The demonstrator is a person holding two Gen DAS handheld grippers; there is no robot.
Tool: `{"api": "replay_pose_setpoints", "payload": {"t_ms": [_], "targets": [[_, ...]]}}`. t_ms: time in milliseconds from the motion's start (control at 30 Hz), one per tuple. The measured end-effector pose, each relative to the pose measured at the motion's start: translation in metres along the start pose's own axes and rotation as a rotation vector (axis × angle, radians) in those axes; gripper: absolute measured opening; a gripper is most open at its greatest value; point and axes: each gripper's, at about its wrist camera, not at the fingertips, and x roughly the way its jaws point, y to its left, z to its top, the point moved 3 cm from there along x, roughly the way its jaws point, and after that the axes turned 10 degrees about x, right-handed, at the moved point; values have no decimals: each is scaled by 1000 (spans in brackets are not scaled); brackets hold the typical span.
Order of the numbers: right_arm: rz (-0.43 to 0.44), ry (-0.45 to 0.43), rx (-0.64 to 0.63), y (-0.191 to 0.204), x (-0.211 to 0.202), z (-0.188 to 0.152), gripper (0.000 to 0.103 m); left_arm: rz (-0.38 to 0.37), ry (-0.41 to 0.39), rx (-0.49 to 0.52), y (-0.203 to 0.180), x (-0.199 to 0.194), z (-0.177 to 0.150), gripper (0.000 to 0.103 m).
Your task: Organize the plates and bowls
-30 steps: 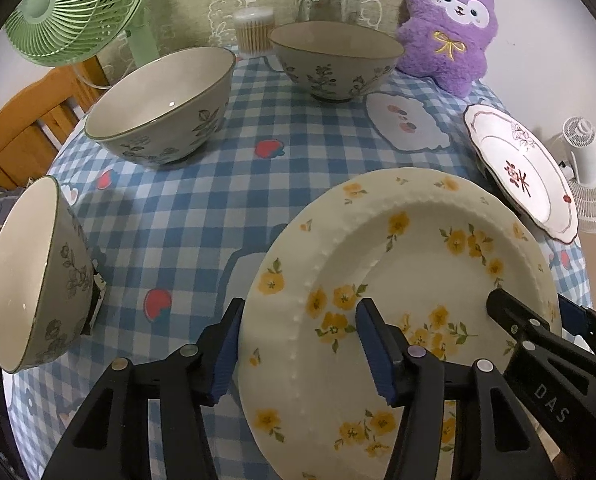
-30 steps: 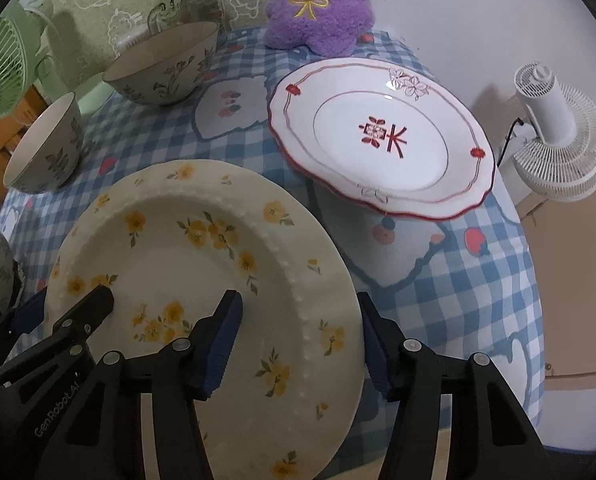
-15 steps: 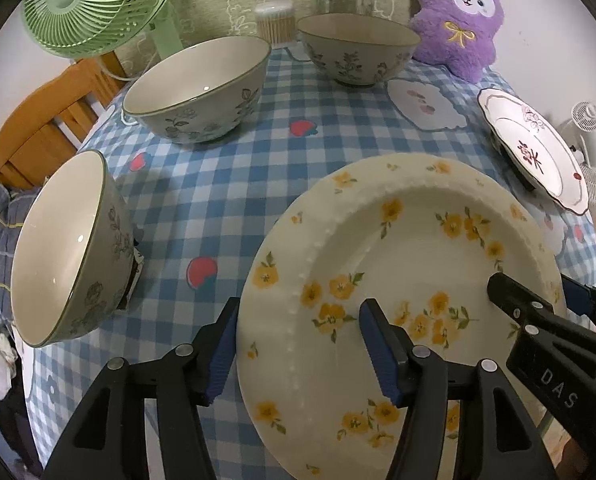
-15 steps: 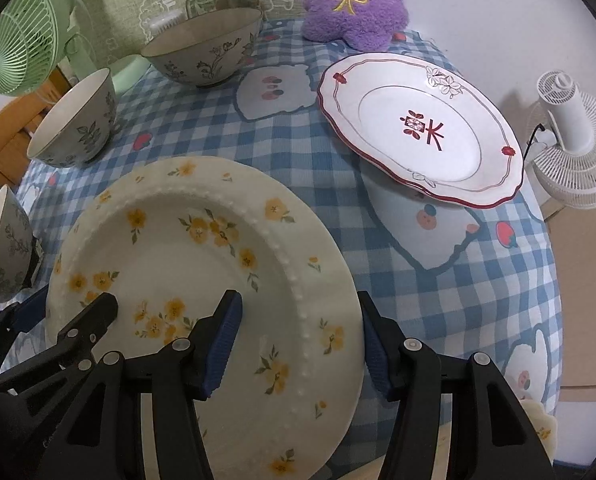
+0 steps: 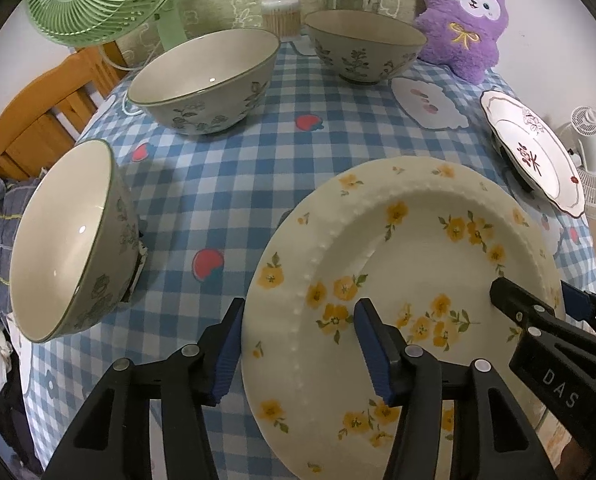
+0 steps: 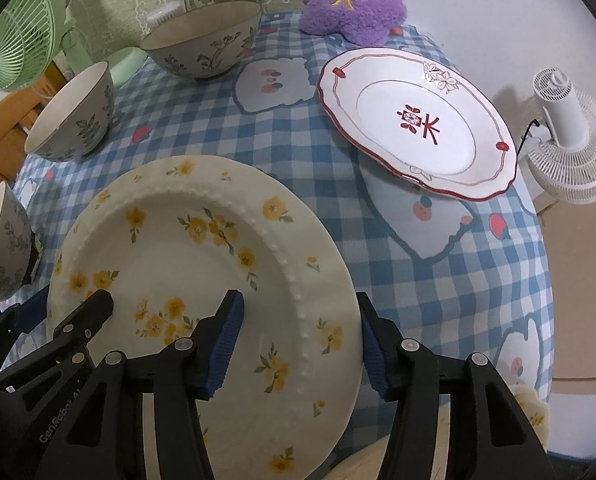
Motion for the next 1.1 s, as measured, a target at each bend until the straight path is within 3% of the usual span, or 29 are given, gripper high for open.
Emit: {"api": "replay_pose_setpoints", "payload": {"t_ms": [533,1100], "targets": [[2,-24,1,0,-29,-5,58,-3,-20,-29,3,-30,-4,55],[-8,-88,19,-33,-73,-18,58,3,-84,-7,-30,-70,-17,55]]}}
